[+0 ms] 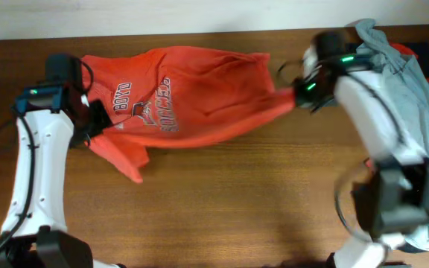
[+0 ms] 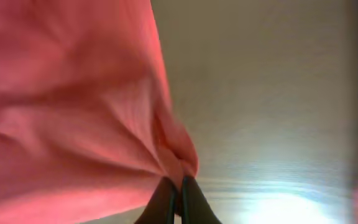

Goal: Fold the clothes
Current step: 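Lift the t-shirt with both grippers, shake it, and lay it flat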

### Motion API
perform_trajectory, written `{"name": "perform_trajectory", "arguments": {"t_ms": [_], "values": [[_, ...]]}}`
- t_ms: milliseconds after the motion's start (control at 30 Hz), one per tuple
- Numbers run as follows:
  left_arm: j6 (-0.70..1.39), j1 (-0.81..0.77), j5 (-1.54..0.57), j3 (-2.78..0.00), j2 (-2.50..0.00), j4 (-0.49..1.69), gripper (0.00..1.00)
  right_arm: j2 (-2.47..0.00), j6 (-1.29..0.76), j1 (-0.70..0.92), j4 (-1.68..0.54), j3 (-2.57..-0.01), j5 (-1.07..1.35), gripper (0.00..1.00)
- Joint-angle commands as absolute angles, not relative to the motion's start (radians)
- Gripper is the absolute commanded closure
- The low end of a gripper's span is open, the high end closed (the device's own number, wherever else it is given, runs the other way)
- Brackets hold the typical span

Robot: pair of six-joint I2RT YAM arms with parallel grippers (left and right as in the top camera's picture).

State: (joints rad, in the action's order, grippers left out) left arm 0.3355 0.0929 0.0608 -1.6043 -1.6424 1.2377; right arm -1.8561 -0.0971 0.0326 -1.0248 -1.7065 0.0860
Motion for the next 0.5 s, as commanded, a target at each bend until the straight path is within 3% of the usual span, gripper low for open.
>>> {"name": "perform_trajectory", "arguments": {"t_ms": [0,467], "values": [[0.286,0.093,0.067,-1.769,-1.578,1.295,1.00,-1.607,-0.078,-0.015,-1.097,-1.836,0.056,0.96],[0.285,0.093,-0.023,-2.104,-1.324,1.422,1.00,-1.197,-0.057,-0.021,-1.178,-1.995,0.014,0.96]]}}
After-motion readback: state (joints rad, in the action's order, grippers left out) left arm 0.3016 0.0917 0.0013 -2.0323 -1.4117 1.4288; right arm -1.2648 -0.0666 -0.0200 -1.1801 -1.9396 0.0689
